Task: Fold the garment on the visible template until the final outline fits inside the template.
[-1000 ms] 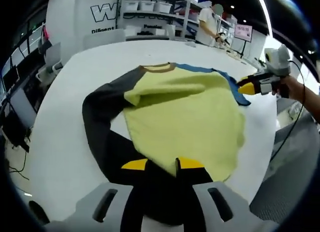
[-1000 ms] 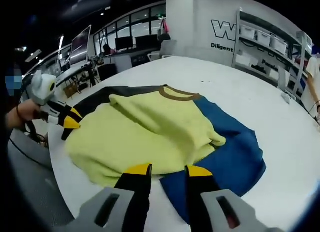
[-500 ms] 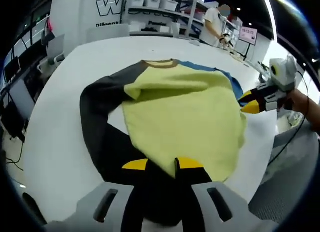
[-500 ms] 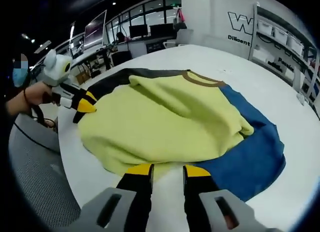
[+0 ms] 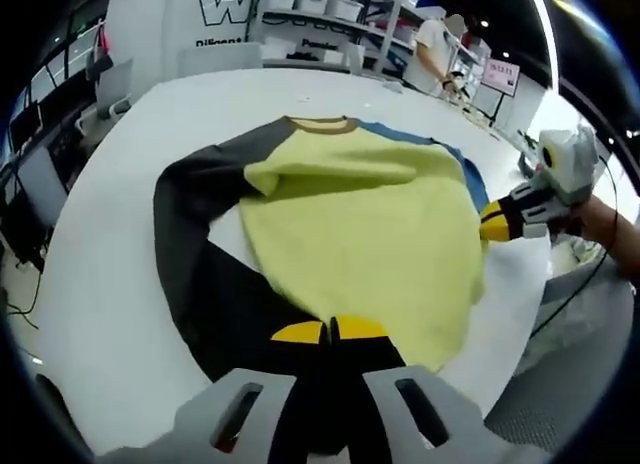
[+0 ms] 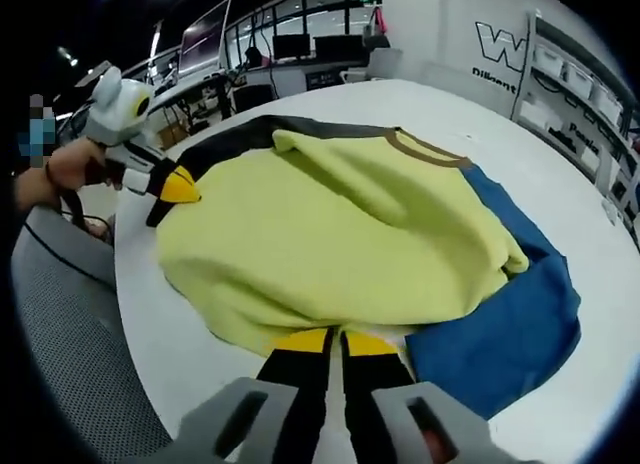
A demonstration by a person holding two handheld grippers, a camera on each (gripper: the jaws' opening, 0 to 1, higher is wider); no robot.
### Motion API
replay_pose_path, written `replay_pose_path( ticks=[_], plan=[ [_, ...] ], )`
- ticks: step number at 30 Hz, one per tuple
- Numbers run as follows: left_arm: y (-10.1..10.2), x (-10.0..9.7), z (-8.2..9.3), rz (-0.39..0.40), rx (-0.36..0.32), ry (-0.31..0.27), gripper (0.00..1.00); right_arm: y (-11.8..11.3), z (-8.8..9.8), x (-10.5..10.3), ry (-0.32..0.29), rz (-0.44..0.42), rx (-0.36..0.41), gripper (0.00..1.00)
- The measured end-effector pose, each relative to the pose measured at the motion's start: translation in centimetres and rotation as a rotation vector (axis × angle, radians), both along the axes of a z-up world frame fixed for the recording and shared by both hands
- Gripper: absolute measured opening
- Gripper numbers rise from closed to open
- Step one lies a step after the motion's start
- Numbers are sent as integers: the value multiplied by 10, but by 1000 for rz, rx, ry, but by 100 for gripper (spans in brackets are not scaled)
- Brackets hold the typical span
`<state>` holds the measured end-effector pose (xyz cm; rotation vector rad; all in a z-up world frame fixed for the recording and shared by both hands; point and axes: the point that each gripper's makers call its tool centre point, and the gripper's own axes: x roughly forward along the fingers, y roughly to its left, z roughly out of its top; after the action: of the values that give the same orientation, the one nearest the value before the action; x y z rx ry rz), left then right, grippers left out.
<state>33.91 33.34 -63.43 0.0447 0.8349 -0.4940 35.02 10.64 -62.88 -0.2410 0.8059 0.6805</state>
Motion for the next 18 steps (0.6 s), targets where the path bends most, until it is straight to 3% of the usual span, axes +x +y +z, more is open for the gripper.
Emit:
replay_pose_path(
  ticks=[10,16,18],
  plan=[
    [-4,1,-2,12,-27,17,0,12,-11,-9,34,52,-27,0],
    [-4,0,-3,20,-26,28,0,12,-13,-7,19,51,-58,0],
    [-6,-3,3,30,-60,47,0,11,-13,-7,25,47,-54,0]
  ],
)
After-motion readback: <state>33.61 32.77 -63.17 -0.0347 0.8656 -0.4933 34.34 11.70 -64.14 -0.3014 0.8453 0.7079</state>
